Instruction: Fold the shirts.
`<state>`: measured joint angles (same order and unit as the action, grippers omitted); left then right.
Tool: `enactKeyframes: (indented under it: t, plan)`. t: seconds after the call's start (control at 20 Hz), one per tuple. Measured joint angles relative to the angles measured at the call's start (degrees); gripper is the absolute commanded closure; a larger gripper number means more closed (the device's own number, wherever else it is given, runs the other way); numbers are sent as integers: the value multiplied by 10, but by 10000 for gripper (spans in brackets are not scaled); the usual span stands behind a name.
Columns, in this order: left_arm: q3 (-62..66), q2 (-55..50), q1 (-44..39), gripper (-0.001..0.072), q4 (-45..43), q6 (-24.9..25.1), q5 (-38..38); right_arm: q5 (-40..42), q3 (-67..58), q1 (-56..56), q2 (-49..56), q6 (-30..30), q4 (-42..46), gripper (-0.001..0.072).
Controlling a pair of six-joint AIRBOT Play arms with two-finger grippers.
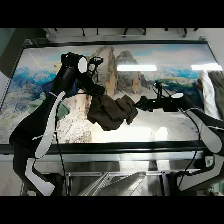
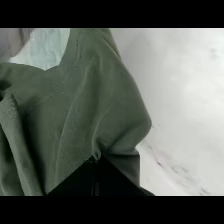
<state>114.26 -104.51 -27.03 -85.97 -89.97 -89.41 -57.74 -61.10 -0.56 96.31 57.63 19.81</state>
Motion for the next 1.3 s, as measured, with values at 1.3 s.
enactKeyframes:
  t: [1.3]
  plan:
    - [51,413,-14,690,-127,-46,-21,-255,-232,186,-553,230,280,683]
